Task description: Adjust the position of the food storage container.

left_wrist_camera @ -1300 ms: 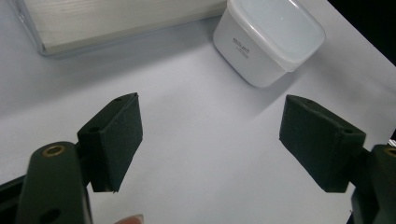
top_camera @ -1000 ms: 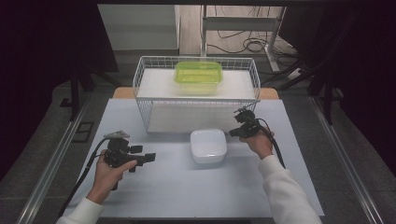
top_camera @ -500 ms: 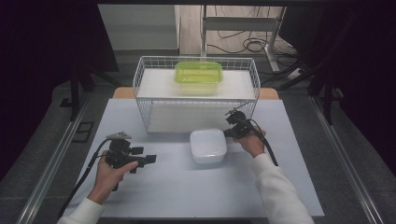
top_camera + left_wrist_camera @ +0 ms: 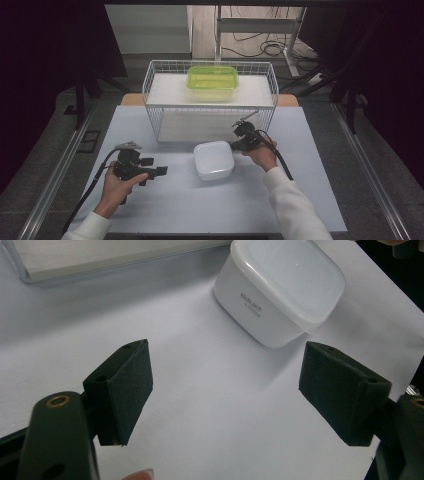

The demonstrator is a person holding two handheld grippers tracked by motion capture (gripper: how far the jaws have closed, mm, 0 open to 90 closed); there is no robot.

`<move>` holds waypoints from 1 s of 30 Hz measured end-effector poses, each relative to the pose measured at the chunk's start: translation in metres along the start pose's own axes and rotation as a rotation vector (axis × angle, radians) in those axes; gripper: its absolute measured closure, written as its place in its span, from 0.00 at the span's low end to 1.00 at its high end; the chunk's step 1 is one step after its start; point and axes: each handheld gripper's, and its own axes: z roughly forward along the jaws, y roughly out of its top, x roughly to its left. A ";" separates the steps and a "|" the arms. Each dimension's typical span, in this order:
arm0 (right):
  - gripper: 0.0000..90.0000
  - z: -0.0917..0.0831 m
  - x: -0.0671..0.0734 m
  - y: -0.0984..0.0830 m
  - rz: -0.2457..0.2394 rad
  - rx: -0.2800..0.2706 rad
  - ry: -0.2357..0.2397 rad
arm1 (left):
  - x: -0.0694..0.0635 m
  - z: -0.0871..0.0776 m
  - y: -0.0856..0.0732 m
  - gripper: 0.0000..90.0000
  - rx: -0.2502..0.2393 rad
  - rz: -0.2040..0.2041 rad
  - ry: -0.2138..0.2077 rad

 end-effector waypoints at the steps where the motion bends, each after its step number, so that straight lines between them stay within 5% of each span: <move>1: 0.99 0.000 0.003 0.000 -0.002 0.003 0.004 | 0.000 0.000 0.000 0.23 0.000 0.000 0.000; 20: 0.99 -0.003 0.037 0.004 -0.047 0.015 0.057 | 0.000 -0.001 0.000 0.23 -0.003 -0.004 -0.004; 30: 0.99 -0.003 0.063 -0.013 -0.039 0.028 0.129 | 0.000 -0.001 0.000 0.23 -0.007 -0.008 -0.006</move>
